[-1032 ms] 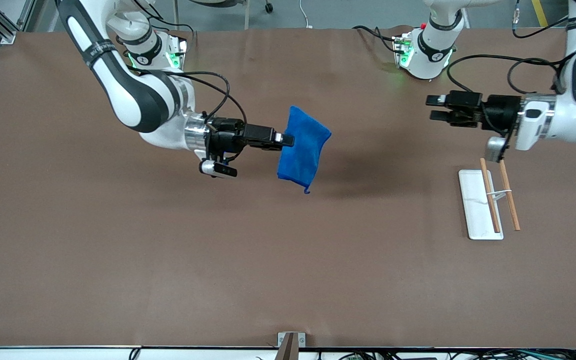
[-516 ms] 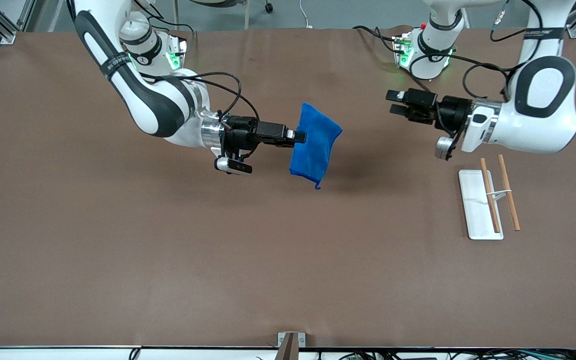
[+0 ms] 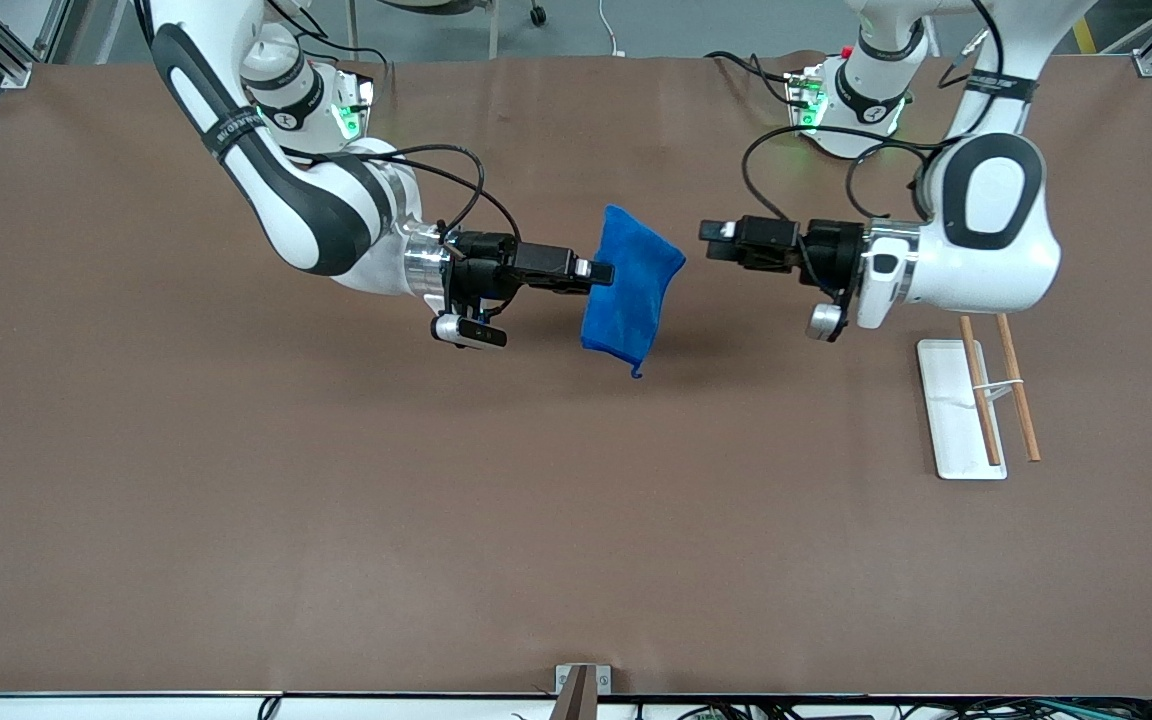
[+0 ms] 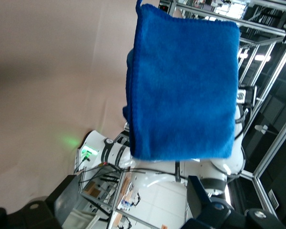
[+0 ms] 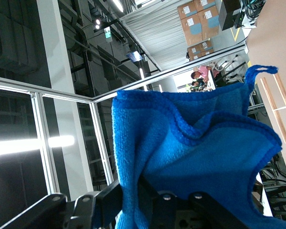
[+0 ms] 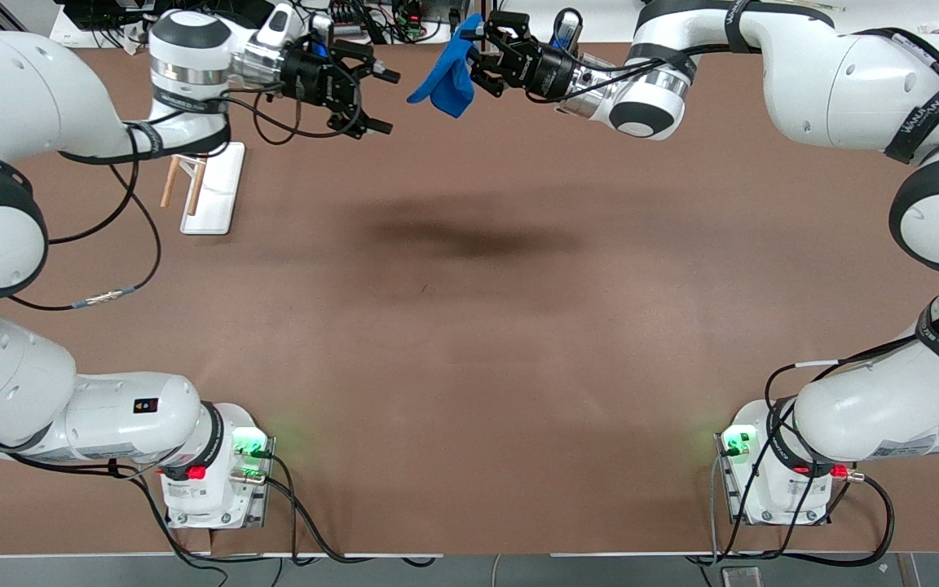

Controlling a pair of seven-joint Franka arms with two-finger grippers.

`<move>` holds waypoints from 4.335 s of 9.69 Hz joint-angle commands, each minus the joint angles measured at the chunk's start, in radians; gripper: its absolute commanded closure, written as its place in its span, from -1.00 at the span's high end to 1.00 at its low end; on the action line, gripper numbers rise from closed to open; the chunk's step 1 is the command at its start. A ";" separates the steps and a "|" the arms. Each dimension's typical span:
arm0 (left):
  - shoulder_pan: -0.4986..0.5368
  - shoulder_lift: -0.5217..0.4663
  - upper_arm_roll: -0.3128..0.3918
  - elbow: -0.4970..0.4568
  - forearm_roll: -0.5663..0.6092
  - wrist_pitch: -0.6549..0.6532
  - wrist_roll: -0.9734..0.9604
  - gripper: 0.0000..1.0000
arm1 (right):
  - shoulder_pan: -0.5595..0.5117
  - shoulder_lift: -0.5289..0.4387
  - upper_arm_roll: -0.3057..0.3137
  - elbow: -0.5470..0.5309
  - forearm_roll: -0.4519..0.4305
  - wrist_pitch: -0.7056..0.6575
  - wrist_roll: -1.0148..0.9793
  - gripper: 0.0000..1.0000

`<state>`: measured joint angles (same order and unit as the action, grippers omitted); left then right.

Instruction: Right arm passes towel to left arm to hang

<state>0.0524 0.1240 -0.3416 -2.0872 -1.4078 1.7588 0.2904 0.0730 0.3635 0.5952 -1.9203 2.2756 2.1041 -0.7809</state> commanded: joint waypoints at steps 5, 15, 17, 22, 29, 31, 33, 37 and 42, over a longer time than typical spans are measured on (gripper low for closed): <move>0.009 0.036 -0.033 0.024 -0.096 0.111 0.010 -1.00 | -0.009 -0.005 0.015 -0.006 0.042 -0.007 -0.034 -1.00; 0.035 0.046 -0.011 0.157 0.283 0.111 0.015 -1.00 | -0.009 -0.005 0.015 -0.006 0.042 -0.006 -0.037 -1.00; 0.040 0.049 -0.011 0.170 0.302 0.111 0.015 -1.00 | -0.010 -0.003 0.015 -0.008 0.044 -0.004 -0.034 -0.30; 0.050 0.055 -0.001 0.209 0.407 0.122 0.013 -1.00 | -0.110 -0.017 -0.050 0.021 -0.250 0.004 0.163 1.00; 0.052 0.040 0.197 0.329 0.978 0.162 0.032 -1.00 | -0.107 -0.061 -0.392 0.072 -1.162 -0.004 0.436 1.00; 0.052 0.037 0.297 0.334 0.989 0.159 0.047 -1.00 | -0.105 -0.101 -0.462 0.070 -1.421 -0.004 0.524 1.00; 0.052 0.037 0.396 0.332 1.015 0.159 0.059 -1.00 | -0.105 -0.152 -0.517 0.069 -1.702 -0.007 0.629 1.00; 0.124 0.049 0.530 0.331 1.078 0.163 0.107 -1.00 | -0.105 -0.305 -0.653 0.075 -2.088 -0.123 0.750 1.00; 0.201 0.098 0.532 0.306 1.066 0.153 0.139 -0.96 | -0.110 -0.465 -0.758 0.148 -2.244 -0.368 0.753 1.00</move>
<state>0.2458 0.1809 0.1923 -1.7644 -0.3437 1.9115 0.4149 -0.0415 -0.0757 -0.1455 -1.8088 0.0797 1.8031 -0.0500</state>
